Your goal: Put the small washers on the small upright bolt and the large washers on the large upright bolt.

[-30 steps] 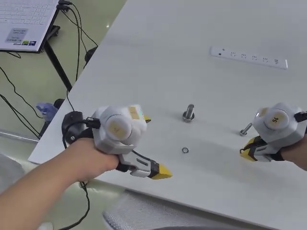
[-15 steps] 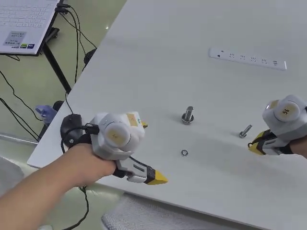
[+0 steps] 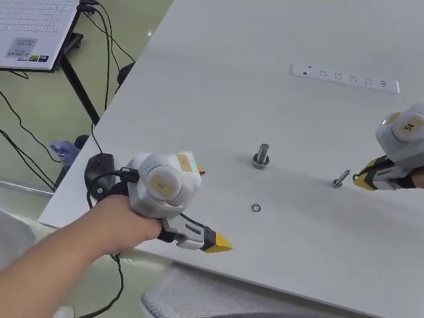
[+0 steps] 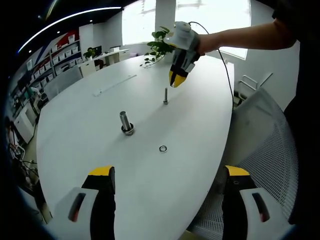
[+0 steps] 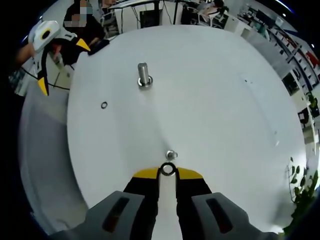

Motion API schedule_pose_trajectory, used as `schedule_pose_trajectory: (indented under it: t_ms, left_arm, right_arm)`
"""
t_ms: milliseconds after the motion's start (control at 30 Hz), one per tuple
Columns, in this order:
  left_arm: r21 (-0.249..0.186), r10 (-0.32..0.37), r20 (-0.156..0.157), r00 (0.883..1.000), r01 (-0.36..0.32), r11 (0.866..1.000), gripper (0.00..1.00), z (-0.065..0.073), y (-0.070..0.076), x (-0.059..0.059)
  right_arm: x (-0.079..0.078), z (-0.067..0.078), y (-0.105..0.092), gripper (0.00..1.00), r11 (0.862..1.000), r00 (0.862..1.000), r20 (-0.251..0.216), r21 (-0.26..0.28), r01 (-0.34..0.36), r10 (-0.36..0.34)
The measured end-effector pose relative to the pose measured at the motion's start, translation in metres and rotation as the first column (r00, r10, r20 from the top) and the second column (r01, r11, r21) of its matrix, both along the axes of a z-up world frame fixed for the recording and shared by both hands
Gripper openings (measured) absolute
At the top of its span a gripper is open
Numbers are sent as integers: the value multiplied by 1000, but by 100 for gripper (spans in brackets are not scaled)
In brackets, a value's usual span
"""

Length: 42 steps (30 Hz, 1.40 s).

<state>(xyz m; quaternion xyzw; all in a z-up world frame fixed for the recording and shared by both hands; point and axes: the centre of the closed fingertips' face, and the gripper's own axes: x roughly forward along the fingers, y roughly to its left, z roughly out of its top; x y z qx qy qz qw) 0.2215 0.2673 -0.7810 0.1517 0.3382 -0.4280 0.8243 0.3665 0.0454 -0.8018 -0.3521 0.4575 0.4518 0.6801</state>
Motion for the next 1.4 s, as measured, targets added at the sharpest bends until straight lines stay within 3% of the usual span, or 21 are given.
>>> schedule_pose_trajectory:
  t_ms: [367,1400]
  left_arm:
    - [-5,12,-4,1000,-12,1000,88,0,2,0]
    - [-9,19,-26,999,-20,1000,86,-4,3,-1]
  right_arm:
    - [11,-2,8,12,1000,1000,6,0,-9,9]
    - [9,-23,11,12,998,998,-30,-35,-48,47]
